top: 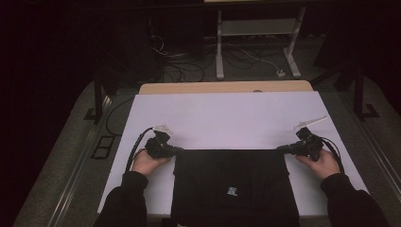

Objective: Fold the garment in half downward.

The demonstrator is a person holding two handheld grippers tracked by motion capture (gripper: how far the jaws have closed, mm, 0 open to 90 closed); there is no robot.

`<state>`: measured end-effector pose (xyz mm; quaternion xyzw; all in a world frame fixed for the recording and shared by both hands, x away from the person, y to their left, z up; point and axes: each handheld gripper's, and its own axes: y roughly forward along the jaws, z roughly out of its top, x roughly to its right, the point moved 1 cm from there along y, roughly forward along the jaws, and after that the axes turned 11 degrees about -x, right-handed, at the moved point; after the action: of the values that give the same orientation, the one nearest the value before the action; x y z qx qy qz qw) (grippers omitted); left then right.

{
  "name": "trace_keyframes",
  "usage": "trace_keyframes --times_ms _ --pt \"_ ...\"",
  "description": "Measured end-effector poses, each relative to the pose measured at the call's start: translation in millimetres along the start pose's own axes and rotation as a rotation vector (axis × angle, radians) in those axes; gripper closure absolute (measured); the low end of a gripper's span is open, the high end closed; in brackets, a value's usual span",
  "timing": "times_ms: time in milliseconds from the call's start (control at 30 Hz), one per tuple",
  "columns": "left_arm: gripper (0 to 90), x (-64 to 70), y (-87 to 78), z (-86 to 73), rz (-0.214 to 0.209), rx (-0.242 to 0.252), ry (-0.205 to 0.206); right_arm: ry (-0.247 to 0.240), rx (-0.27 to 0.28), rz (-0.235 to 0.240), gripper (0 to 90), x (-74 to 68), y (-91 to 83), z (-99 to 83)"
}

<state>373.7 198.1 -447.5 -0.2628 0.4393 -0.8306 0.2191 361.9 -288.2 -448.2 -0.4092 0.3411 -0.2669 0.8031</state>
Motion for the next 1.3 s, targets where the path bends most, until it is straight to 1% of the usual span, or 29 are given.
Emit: trace_keyframes --times_ms 67,133,233,333,367,467,500,533,567,600,700,800,833,867,933,1033,1100,1300 --pt "86.3 2.3 -2.3 0.4 0.014 0.001 0.003 0.002 0.004 -0.004 87.0 -1.3 -1.8 -0.4" --pt "86.4 5.1 -5.6 0.6 0.026 0.017 0.005 0.001 0.008 -0.015 87.5 -2.8 -3.4 -0.8" --pt "86.5 9.1 -10.5 0.7 0.05 0.031 0.016 0.002 -0.002 -0.031 87.7 -5.0 -3.8 -1.5" --pt "86.5 13.9 -13.0 1.0 0.093 0.027 0.036 0.013 -0.002 -0.042 87.7 -7.0 -4.2 -1.3" --pt "86.5 15.1 -13.7 1.4 0.106 0.026 0.041 0.019 0.004 -0.05 87.7 -7.5 -5.1 -1.1" --pt "86.5 15.9 -15.1 2.4 0.125 0.031 0.047 0.037 0.03 -0.071 87.7 -8.8 -8.5 -0.2" --pt "86.5 15.9 -15.4 2.5 0.129 0.032 0.045 0.043 0.041 -0.086 87.7 -8.9 -9.7 0.1" --pt "86.5 15.7 -15.4 2.7 0.132 0.041 0.037 0.047 0.047 -0.093 87.7 -9.0 -10.3 0.5" --pt "86.5 15.2 -16.5 3.0 0.132 0.031 0.036 0.069 0.055 -0.101 87.7 -9.6 -10.7 1.5" --pt "86.5 14.8 -17.2 3.7 0.133 0.034 0.032 0.073 0.057 -0.107 87.7 -10.1 -10.9 2.0" --pt "86.5 14.6 -19.0 5.7 0.139 0.043 0.027 0.073 0.06 -0.126 87.7 -12.1 -9.7 4.3" --pt "86.5 12.2 -19.8 9.1 0.155 0.035 0.038 0.077 0.072 -0.127 87.7 -11.8 -11.1 6.2" --pt "86.5 11.1 -20.0 10.0 0.158 0.038 0.035 0.083 0.075 -0.126 87.8 -11.3 -11.9 6.9" --pt "86.6 9.3 -19.9 10.7 0.157 0.043 0.03 0.079 0.076 -0.133 87.7 -10.6 -12.7 7.8" --pt "86.6 5.9 -20.4 12.5 0.164 0.037 0.025 0.085 0.086 -0.134 87.7 -9.9 -15.0 9.8" --pt "86.6 -0.2 -22.1 17.4 0.162 0.053 0.008 0.083 0.104 -0.144 87.8 -8.9 -19.4 13.2" --pt "86.6 -3.4 -24.0 20.9 0.159 0.064 -0.002 0.086 0.115 -0.145 87.7 -7.7 -22.2 15.4" --pt "86.6 -6.0 -27.0 28.0 0.166 0.069 -0.007 0.09 0.138 -0.126 87.7 -3.2 -27.9 19.7"
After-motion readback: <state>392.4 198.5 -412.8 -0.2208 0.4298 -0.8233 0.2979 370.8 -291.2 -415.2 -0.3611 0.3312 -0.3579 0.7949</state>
